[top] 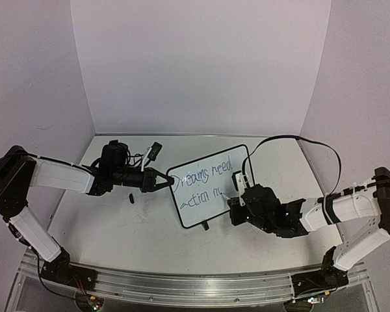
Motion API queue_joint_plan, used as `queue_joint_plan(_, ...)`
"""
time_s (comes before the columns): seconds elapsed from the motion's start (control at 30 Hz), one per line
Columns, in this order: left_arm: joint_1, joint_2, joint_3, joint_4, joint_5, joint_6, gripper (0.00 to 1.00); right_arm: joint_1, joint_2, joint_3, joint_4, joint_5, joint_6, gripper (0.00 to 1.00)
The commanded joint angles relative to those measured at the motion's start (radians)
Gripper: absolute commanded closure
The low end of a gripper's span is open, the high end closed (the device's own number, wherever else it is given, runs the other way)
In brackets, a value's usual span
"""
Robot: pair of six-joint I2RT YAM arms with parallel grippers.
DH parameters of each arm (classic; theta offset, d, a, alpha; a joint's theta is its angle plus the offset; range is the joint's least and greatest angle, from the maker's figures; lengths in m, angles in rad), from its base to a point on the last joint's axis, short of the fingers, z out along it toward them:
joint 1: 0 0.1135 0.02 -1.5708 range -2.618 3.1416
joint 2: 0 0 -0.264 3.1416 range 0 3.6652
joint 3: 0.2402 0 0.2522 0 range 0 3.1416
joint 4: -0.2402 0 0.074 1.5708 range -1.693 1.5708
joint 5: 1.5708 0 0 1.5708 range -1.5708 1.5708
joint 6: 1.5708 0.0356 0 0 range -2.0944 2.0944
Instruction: Write a sentence on the whiteboard
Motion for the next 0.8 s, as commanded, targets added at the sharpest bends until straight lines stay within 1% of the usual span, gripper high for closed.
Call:
queue_joint_plan(0.0, 0.000, -0.017, 0.020, -0.047, -0.001, 0.042, 1.00, -0.019, -0.025, 0.050, 0.014, 0.063, -0.010, 1.00)
queue_joint_plan(0.33, 0.000, -0.011, 0.028, -0.048, 0.004, 0.045, 1.00, -0.019, 0.011, 0.087, 0.033, 0.007, -0.045, 1.00)
queue_joint_plan(0.53, 0.000, -0.008, 0.030, -0.050, 0.003, 0.047, 1.00, 0.004, 0.027, 0.054, 0.037, -0.045, -0.024, 1.00)
queue_joint_plan(0.67, 0.000, -0.004, 0.030, -0.050, 0.002, 0.048, 1.00, 0.013, 0.024, 0.030, 0.038, -0.036, -0.011, 1.00)
queue_joint_plan(0.77, 0.000, -0.006, 0.028, -0.050, 0.001, 0.047, 1.00, 0.010, -0.020, 0.017, 0.033, 0.001, -0.009, 1.00)
